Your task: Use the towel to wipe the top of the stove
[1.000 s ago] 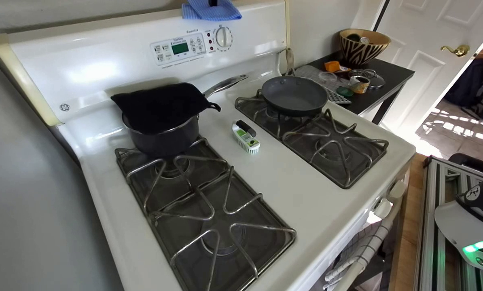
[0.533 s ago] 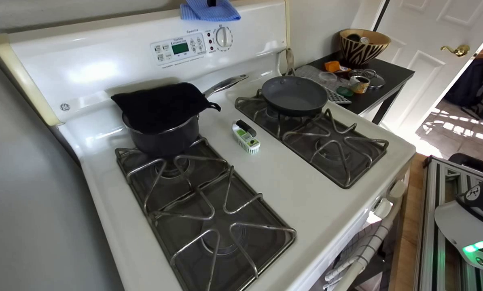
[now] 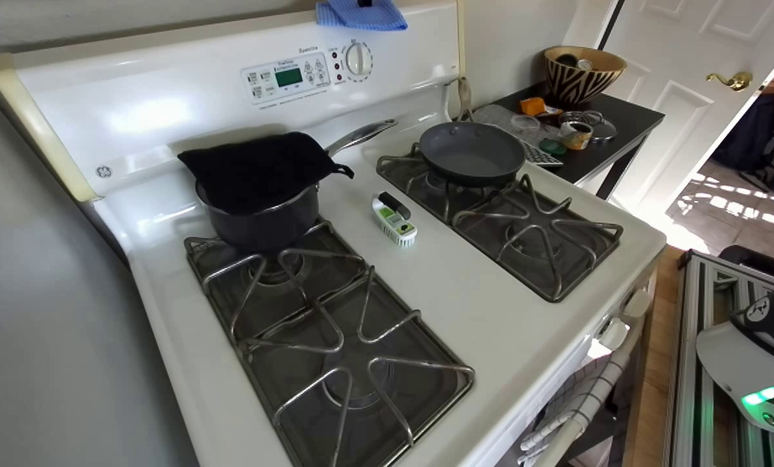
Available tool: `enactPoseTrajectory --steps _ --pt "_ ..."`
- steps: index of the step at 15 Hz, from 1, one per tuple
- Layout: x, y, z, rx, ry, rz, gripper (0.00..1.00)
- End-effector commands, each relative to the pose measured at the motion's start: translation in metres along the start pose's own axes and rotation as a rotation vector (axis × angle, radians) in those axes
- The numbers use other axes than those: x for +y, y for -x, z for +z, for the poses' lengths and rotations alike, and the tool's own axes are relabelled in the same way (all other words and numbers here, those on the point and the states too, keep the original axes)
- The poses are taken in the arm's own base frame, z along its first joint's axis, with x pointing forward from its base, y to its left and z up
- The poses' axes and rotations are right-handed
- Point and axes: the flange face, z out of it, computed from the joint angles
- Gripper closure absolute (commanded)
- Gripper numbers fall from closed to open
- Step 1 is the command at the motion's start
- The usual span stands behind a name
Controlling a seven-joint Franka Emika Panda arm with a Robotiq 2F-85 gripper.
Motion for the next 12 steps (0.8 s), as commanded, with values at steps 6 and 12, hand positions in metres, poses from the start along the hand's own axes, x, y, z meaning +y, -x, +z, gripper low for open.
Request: enactPoseTrajectory --steps 6,12 --pt "0.082 0.017 0.020 -0.084 0.083 0.088 1.00" --pt "0.120 0.017 0.030 -0.099 0.110 0.133 1.00"
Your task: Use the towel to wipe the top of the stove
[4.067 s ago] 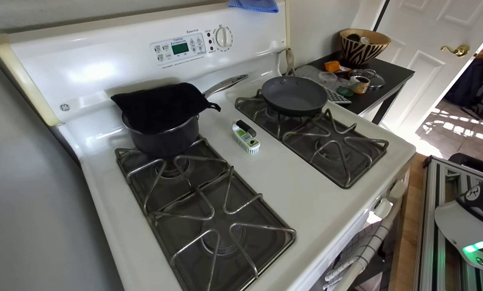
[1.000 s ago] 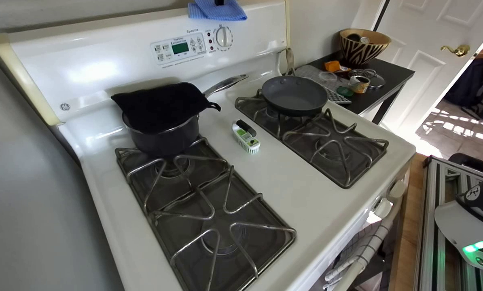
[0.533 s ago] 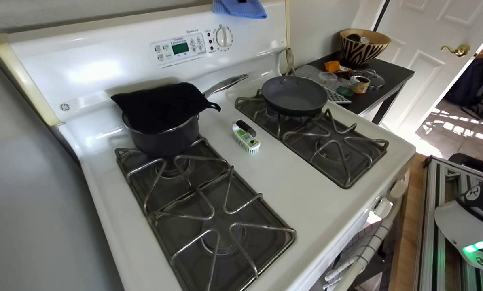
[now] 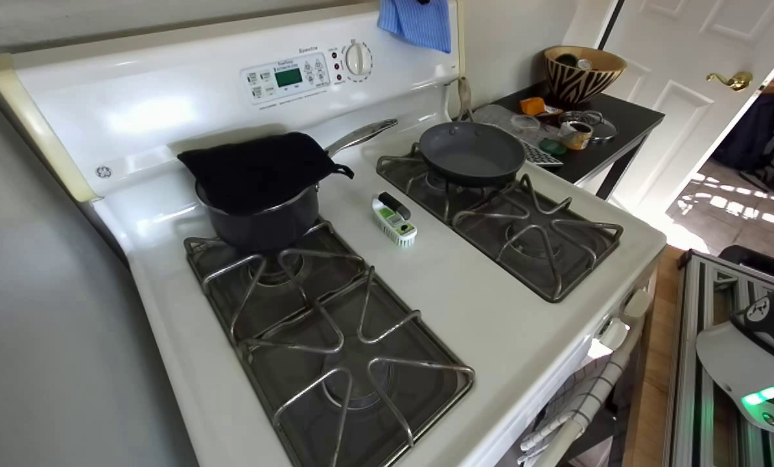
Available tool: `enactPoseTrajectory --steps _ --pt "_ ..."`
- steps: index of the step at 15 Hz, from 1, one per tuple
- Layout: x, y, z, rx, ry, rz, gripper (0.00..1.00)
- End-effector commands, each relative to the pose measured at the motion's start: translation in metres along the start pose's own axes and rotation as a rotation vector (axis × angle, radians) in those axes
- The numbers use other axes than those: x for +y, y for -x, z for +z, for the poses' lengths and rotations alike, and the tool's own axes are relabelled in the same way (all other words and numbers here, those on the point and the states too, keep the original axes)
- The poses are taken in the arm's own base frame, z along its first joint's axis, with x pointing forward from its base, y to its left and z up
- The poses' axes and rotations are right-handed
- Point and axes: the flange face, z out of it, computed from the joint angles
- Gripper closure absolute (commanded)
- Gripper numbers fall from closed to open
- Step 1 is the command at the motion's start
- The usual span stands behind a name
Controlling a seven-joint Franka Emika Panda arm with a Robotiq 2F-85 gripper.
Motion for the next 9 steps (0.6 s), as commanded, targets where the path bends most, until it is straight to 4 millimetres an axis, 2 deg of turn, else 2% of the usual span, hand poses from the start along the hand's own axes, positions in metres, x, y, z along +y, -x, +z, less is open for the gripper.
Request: enactPoseTrajectory --steps 1,3,9 --pt "0.015 0.006 0.017 -0.036 0.017 0.016 1.00" --pt "0.011 0.004 0.019 -0.031 0.014 0.011 1.00" --pt "-0.022 0.007 0.014 -0.013 -0.013 -0.036 1.00"
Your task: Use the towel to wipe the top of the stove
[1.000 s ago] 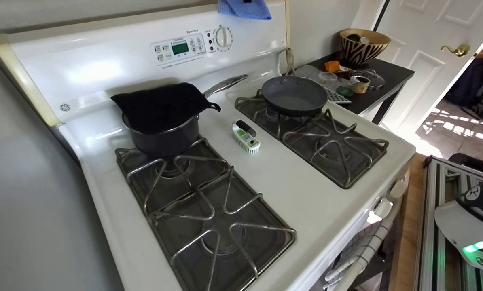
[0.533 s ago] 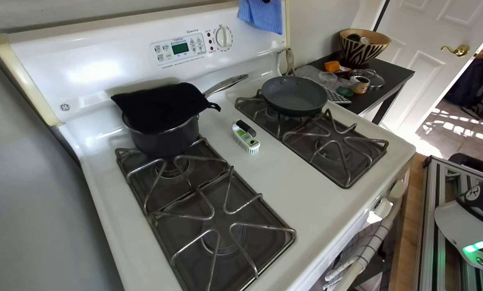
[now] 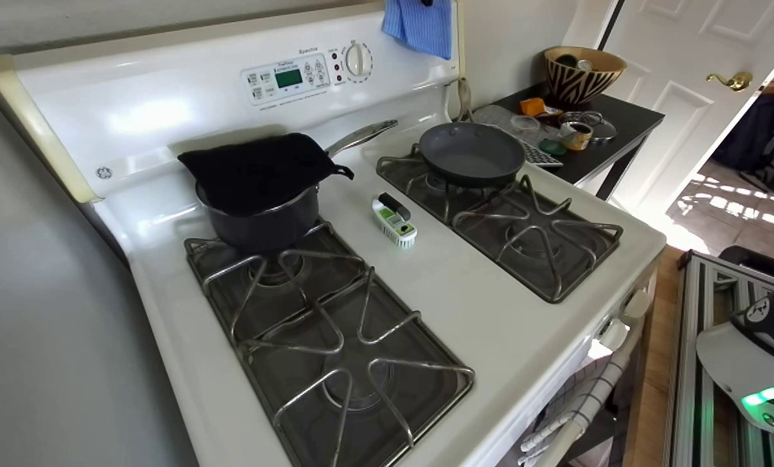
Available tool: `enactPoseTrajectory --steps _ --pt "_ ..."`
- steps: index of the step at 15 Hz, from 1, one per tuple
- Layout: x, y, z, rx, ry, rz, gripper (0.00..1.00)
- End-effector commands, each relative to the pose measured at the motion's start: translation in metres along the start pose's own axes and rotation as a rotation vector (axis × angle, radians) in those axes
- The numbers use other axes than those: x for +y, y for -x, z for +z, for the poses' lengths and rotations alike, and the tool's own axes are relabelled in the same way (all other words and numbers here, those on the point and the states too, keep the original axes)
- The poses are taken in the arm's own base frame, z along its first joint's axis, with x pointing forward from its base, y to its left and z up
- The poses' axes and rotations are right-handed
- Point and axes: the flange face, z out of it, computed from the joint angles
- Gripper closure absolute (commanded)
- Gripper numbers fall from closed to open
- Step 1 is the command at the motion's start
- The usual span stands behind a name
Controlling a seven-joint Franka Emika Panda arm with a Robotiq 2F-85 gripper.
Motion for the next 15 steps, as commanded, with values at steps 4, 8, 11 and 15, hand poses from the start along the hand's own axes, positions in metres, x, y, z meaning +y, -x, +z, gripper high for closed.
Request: enactPoseTrajectory --steps 4,8,11,15 --pt "-0.050 0.007 0.001 0.021 -0.038 -0.075 1.00" --pt "-0.075 0.009 -0.004 0.046 -0.061 -0.129 1.00" --pt "-0.090 0.007 -0.003 0.069 -0.079 -0.164 1.00" --pt "-0.107 0.007 -0.001 0.081 -0.105 -0.197 1.00"
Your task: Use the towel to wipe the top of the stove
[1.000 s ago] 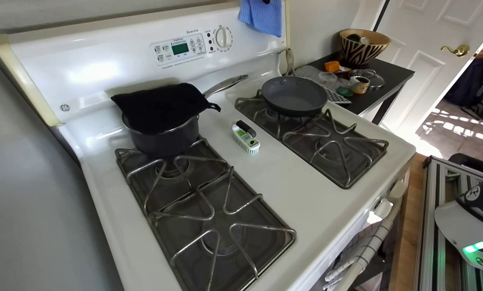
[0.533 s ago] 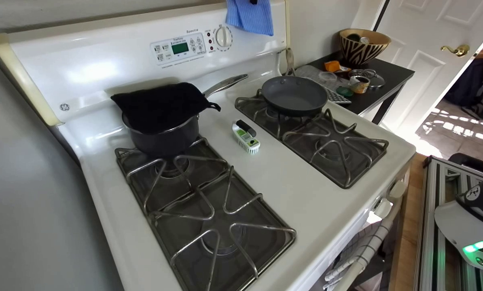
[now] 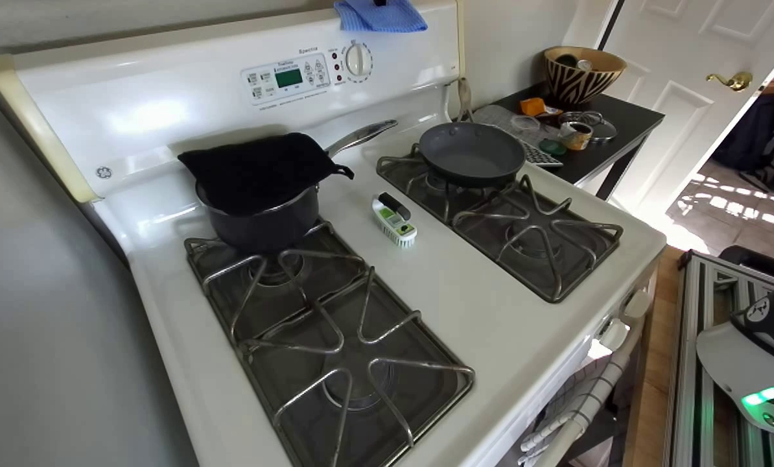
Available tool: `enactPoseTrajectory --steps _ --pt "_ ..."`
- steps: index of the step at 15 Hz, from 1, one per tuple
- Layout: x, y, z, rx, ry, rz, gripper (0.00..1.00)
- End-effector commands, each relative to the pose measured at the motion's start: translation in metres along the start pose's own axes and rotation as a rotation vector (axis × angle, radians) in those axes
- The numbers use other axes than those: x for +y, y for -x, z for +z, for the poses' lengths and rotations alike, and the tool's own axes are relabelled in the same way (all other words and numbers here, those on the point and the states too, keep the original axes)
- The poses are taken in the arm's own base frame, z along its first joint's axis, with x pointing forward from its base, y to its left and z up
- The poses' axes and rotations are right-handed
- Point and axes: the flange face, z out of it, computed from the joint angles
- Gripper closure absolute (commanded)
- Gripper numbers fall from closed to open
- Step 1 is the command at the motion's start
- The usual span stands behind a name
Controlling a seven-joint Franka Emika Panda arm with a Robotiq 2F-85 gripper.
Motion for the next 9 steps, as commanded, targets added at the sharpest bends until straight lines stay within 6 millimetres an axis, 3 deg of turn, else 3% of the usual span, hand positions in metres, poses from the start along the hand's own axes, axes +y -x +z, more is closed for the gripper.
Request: enactPoseTrajectory --steps 1,9 --pt "-0.026 -0.001 0.021 -0.006 -0.038 -0.044 1.00" --pt "-0.076 0.005 0.014 -0.003 -0.088 -0.142 1.00"
